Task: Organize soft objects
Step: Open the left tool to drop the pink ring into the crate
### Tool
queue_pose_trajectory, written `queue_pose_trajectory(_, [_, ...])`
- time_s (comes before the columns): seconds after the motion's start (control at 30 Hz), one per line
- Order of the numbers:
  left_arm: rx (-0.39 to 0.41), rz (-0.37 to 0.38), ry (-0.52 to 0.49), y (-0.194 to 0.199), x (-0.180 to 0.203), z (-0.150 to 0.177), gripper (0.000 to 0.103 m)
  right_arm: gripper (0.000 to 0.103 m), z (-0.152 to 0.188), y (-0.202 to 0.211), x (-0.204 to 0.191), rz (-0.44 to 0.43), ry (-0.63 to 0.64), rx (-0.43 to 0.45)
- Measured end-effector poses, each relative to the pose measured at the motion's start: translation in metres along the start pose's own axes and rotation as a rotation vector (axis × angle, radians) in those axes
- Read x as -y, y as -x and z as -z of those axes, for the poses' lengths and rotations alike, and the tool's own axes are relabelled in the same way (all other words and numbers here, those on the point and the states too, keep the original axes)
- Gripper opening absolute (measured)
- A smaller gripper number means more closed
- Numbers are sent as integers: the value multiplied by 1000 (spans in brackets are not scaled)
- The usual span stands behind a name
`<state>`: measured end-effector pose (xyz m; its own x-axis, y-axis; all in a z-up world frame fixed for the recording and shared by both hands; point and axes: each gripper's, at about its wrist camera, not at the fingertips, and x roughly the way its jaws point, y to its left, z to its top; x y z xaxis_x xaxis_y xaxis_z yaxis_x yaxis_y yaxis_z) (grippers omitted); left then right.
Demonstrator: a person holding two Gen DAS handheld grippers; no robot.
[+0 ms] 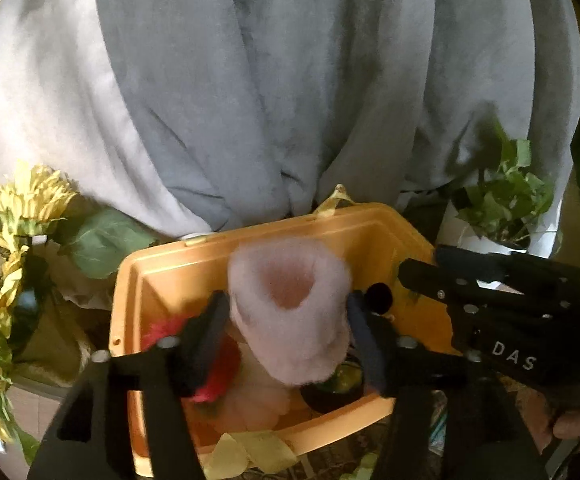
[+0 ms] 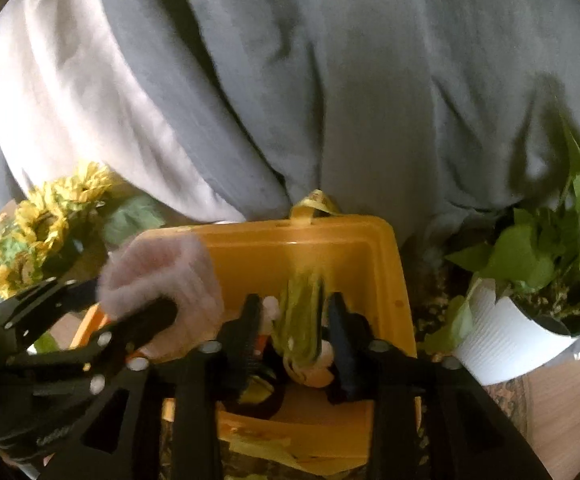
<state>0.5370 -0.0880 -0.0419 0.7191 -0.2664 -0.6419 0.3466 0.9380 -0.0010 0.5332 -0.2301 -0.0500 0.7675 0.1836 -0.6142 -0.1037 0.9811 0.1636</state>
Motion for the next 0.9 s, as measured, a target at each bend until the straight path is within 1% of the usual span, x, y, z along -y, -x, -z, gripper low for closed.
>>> queue_pose_trajectory(0.03, [5,-7,-2,1,0,1,66,56,1,1,2,8,-10,-2])
queue_pose_trajectory(0.07, [10,-25,-8,3,1,2,70,56,1,1,4,17,-19,-4])
queue_pose_trajectory(0.13, [18,-48,-16,5,2,2,75,56,2,3,7,38,-23,8])
queue_pose_trajectory(0.2, [25,-59,-24,10,4,3,75,56,2,5,9,62,-26,7])
queue_pose_trajectory(0.27, [36,-70,-28,17,6,4,78,56,2,9,11,63,-37,6])
queue_pose_trajectory(0.4, [67,-99,-31,34,9,6,81,56,4,24,14,85,-44,22])
queue_pose_trajectory(0.47, [79,-106,-31,43,11,7,85,56,5,30,14,91,-48,29])
queue_pose_trajectory(0.53, [95,-111,-40,53,15,9,88,65,6,38,14,98,-52,33])
queue_pose_trajectory(0.6, [110,-121,-47,63,18,11,91,67,8,46,14,103,-61,38])
queue_pose_trajectory(0.7, [132,-130,-63,75,24,16,95,68,12,61,15,115,-61,55])
queue_pose_trajectory(0.77, [143,-136,-74,81,28,20,100,72,15,69,16,122,-58,61])
queue_pose_trajectory(0.8, [148,-136,-78,84,29,22,100,75,16,73,16,125,-57,65])
queue_pose_trajectory(0.9, [158,-142,-84,91,32,28,103,79,22,84,16,135,-48,73])
